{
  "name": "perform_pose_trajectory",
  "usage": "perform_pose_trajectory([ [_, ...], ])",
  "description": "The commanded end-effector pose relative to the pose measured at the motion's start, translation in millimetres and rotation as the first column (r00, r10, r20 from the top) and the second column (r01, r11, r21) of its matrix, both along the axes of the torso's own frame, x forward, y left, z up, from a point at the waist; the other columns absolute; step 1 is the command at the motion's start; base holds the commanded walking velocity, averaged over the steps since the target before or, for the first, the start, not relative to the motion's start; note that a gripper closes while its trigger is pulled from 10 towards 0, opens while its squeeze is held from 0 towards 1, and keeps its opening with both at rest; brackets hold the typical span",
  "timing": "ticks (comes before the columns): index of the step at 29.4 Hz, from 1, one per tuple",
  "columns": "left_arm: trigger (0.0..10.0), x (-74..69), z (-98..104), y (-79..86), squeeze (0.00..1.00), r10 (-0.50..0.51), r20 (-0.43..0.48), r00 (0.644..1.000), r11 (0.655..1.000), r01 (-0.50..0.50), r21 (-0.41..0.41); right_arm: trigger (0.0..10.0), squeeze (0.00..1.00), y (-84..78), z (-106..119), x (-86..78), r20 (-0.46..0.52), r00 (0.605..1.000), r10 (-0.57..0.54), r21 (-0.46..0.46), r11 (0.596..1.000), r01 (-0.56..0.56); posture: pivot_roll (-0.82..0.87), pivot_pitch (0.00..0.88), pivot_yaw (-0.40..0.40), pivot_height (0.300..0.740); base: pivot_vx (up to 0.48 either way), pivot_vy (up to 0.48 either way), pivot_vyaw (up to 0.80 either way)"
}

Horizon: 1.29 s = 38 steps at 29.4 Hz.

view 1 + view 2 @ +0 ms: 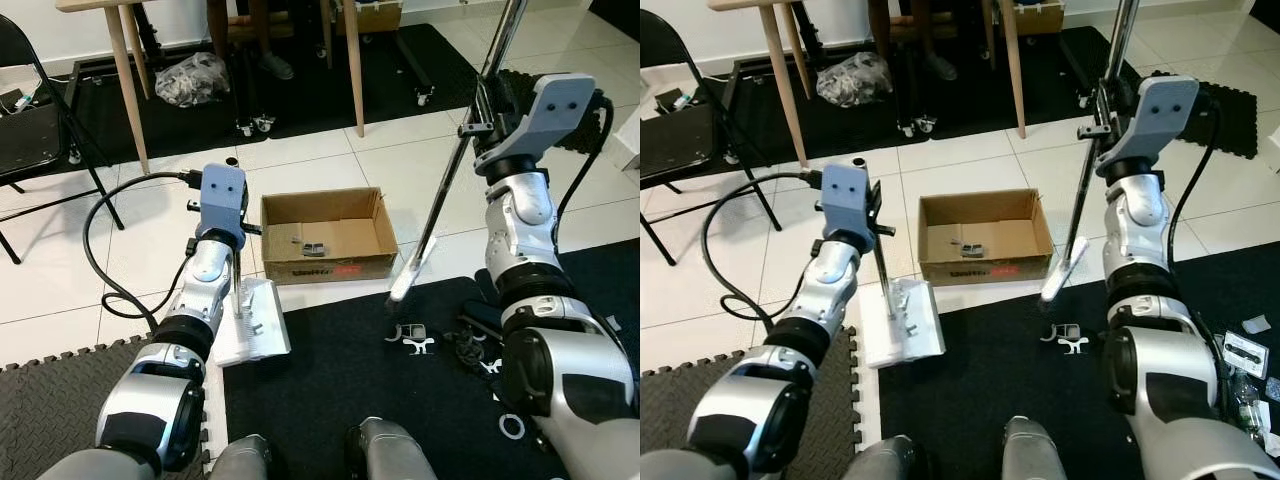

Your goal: Sweep floor

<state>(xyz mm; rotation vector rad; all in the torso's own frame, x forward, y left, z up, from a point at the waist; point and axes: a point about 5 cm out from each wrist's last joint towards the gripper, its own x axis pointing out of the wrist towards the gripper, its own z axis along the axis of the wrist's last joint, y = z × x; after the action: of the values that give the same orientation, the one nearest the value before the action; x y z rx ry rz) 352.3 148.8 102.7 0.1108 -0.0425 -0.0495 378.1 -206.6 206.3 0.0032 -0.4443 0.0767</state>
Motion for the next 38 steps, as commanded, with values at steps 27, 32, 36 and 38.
perform_pose_trajectory([
  [27,10.0,9.2,43.1,3.7,0.0,-0.057,0.22,0.974,0.981,0.013,0.195,10.0,0.0,6.8,-0.5,-0.4,0.015,1.0,0.024,-0.005,1.0,-0.024,-0.03,0.014,0.042,0.74,0.0,0.0,0.0],
  [32,10.0,11.2,54.0,5.2,0.0,-0.063,0.267,0.962,0.972,-0.002,0.235,10.0,0.0,7.6,-0.4,-0.5,0.017,1.0,0.027,-0.003,1.0,-0.027,-0.03,0.014,0.042,0.74,0.0,0.0,0.0],
  [36,10.0,12.2,62.7,2.7,0.0,-0.098,0.304,0.948,0.956,0.005,0.292,10.0,0.0,7.7,-0.5,-0.6,0.017,0.999,0.027,-0.003,1.0,-0.027,-0.03,0.014,0.044,0.74,0.0,0.0,0.0],
  [38,10.0,12.3,64.4,2.1,0.0,-0.103,0.312,0.945,0.953,0.004,0.302,10.0,0.0,7.7,-0.6,-0.6,0.017,0.999,0.027,-0.002,1.0,-0.027,-0.03,0.014,0.044,0.74,0.0,0.0,0.0],
])
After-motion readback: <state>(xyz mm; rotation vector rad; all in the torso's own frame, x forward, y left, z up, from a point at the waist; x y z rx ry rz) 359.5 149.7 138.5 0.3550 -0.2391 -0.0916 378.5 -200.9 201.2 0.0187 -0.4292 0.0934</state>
